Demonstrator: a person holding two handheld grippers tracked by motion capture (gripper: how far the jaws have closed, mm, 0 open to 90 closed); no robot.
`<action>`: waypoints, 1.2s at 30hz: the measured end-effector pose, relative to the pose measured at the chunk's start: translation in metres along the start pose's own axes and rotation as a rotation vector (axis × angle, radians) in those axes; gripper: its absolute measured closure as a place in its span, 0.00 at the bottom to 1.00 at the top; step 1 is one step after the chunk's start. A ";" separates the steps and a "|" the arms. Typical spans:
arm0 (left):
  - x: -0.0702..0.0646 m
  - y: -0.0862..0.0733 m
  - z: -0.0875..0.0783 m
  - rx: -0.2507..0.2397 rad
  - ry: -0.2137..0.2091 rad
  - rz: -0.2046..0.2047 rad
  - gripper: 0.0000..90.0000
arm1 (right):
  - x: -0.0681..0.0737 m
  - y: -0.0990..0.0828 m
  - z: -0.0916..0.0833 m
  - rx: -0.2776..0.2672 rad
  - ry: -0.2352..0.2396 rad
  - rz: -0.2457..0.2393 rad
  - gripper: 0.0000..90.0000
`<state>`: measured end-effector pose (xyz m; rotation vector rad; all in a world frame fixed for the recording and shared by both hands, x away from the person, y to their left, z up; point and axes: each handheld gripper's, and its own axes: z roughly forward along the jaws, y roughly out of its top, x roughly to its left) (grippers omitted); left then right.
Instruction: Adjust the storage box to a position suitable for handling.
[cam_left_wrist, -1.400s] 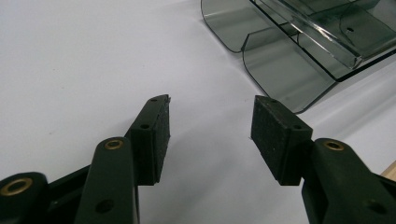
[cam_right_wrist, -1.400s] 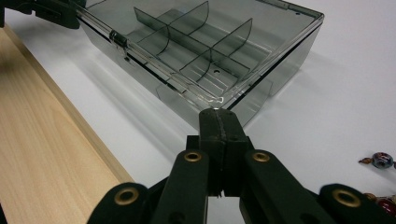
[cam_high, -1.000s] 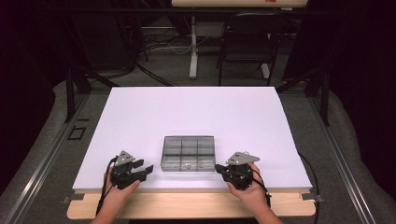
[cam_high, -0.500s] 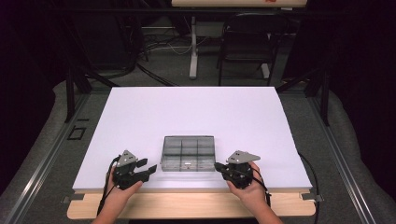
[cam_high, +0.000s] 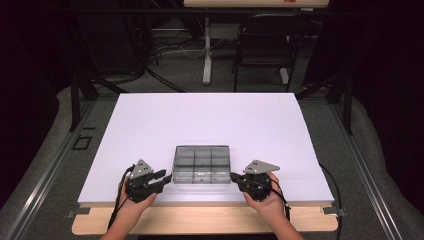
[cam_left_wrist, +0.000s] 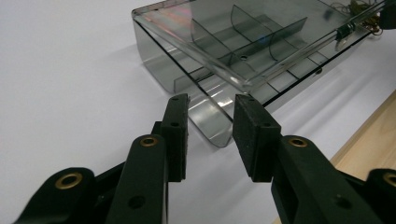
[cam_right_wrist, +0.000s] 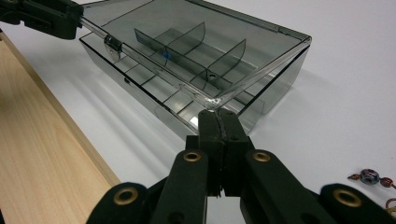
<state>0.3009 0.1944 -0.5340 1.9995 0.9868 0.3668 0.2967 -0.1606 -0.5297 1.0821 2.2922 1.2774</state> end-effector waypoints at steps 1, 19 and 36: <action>-0.001 0.001 0.001 0.006 -0.002 0.008 0.75 | 0.000 0.000 0.000 0.000 0.000 0.000 1.00; -0.011 0.013 0.002 -0.004 0.008 0.073 0.85 | -0.003 0.005 -0.003 -0.020 0.001 0.008 1.00; -0.012 0.023 -0.001 -0.025 0.059 0.070 0.78 | -0.005 0.016 -0.008 -0.023 -0.011 -0.009 0.98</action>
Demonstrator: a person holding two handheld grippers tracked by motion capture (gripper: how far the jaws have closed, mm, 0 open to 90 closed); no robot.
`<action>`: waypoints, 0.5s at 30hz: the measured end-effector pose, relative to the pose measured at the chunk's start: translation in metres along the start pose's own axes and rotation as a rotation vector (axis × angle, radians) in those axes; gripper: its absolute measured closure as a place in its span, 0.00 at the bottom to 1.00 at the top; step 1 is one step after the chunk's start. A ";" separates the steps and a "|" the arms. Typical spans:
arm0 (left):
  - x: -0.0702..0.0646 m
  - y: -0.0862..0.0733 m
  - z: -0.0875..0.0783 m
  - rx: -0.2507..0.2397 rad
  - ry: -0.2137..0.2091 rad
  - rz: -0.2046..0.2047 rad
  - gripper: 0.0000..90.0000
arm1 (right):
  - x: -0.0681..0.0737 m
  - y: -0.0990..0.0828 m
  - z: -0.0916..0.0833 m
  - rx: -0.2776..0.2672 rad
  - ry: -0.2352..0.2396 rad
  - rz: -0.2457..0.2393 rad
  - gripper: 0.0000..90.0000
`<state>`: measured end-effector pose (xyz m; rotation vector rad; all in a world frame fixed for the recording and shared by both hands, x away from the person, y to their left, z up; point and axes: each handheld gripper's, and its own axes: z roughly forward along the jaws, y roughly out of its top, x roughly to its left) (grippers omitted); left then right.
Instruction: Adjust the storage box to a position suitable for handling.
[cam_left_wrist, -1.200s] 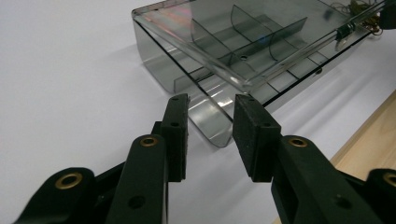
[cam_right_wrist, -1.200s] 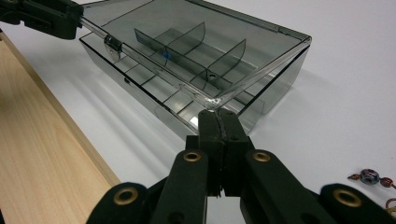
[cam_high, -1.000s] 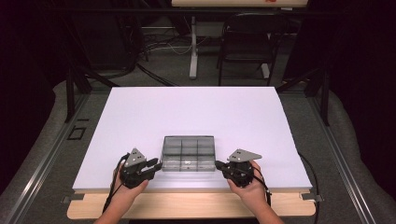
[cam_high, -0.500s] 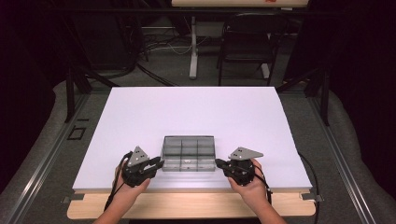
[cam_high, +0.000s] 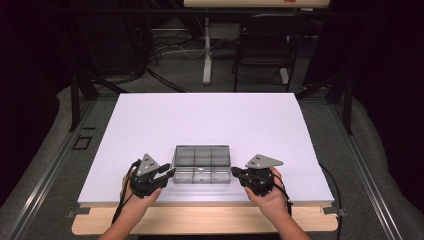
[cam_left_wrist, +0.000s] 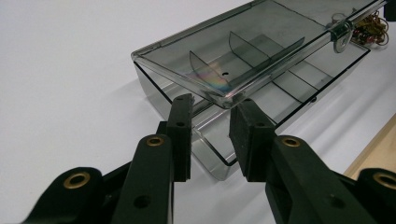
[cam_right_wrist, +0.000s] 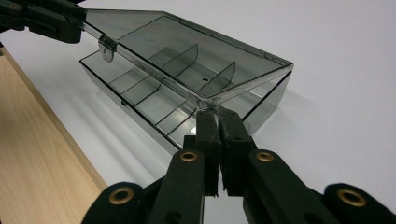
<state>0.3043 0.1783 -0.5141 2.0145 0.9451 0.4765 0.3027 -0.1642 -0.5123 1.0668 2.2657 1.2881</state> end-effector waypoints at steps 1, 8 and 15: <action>0.000 0.000 0.000 0.002 0.002 -0.002 0.78 | 0.000 0.000 0.000 -0.006 -0.002 0.002 0.97; 0.001 0.004 -0.002 -0.012 0.011 0.007 0.77 | -0.002 0.003 0.001 -0.016 -0.009 0.011 0.97; 0.001 0.011 -0.004 -0.025 0.013 0.022 0.77 | -0.006 0.008 -0.002 -0.026 -0.007 0.029 0.92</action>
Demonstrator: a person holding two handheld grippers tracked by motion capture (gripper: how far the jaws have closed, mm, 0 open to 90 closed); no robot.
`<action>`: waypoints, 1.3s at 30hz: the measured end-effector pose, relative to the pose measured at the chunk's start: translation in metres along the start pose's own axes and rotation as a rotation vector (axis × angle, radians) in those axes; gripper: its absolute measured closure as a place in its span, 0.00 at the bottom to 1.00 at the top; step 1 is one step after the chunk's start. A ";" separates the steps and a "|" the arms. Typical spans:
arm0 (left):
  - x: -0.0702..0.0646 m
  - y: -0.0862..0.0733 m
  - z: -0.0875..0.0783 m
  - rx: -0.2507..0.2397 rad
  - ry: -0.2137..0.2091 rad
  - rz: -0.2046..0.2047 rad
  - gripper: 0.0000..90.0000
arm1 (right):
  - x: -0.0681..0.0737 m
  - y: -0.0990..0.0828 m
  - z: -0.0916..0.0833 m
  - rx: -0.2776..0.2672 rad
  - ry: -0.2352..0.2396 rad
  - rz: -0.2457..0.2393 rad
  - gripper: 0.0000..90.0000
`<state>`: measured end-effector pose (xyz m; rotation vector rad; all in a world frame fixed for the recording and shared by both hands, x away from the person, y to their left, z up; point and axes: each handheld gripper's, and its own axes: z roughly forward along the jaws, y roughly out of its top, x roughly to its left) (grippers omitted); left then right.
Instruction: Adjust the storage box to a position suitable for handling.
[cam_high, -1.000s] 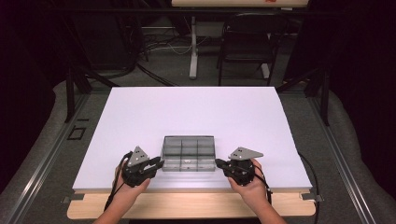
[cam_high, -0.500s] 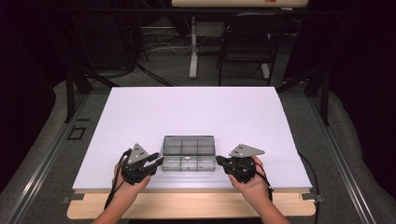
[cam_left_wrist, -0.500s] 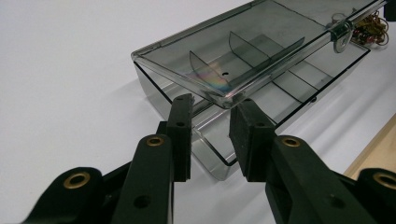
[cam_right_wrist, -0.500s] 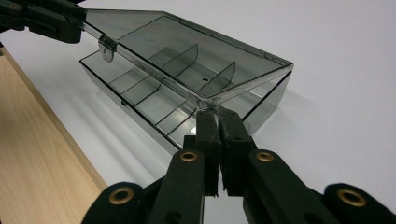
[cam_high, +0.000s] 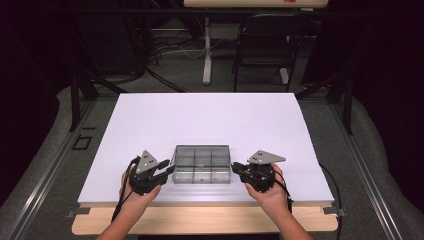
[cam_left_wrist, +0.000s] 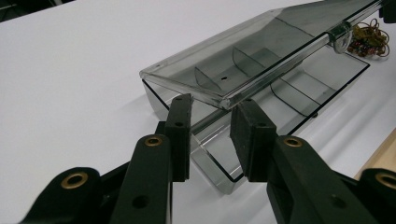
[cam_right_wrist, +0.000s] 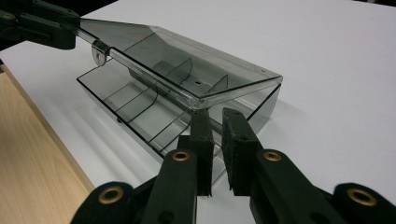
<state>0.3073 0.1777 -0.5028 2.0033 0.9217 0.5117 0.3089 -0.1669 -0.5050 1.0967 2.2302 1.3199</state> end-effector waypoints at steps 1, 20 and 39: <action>0.000 0.001 0.000 -0.002 0.000 0.001 0.77 | 0.000 0.001 0.000 -0.010 -0.002 0.004 0.91; 0.003 0.017 -0.005 -0.024 -0.004 0.015 0.80 | -0.002 0.015 0.002 -0.042 -0.020 0.010 0.84; 0.012 0.030 -0.005 -0.051 -0.007 -0.008 0.82 | -0.006 0.032 0.006 -0.067 -0.027 0.014 0.87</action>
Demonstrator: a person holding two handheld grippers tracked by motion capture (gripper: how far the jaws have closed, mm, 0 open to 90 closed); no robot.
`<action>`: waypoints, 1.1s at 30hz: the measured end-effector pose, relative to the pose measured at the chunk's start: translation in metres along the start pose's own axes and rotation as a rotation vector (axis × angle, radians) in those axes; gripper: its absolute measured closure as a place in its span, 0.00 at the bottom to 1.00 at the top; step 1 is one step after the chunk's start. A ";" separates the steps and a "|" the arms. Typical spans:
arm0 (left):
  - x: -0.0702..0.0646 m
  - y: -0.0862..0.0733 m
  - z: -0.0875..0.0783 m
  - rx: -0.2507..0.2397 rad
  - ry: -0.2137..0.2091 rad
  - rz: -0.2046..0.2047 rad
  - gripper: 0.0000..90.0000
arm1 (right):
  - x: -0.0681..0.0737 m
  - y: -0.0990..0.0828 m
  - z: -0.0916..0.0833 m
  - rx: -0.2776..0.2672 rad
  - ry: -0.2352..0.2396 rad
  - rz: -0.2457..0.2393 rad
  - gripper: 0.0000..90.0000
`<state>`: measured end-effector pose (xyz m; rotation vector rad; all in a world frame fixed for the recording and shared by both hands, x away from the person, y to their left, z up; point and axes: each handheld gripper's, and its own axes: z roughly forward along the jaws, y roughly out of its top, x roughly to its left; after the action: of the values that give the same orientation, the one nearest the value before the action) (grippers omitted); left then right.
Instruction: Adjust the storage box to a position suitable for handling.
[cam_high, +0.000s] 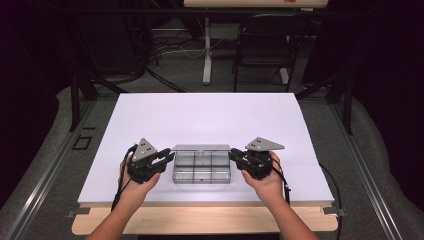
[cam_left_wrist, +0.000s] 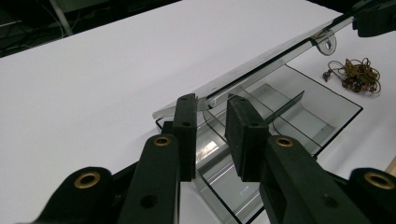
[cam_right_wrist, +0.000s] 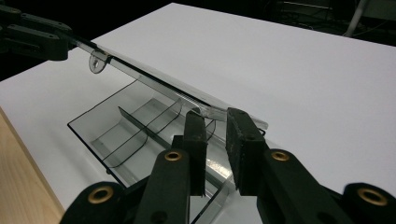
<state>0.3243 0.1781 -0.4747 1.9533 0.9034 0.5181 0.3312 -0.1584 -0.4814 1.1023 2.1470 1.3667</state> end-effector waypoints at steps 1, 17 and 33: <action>0.000 0.001 0.000 -0.004 0.002 -0.001 0.82 | 0.000 0.000 0.001 -0.007 0.000 0.004 0.88; 0.010 0.011 0.006 -0.026 0.006 -0.030 0.86 | -0.006 0.015 0.005 -0.009 -0.006 0.010 0.88; 0.017 0.022 0.009 -0.040 0.010 -0.050 0.87 | -0.015 0.022 0.013 -0.021 -0.017 0.029 0.91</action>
<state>0.3503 0.1786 -0.4603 1.8890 0.9386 0.5135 0.3578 -0.1573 -0.4693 1.1369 2.1074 1.3842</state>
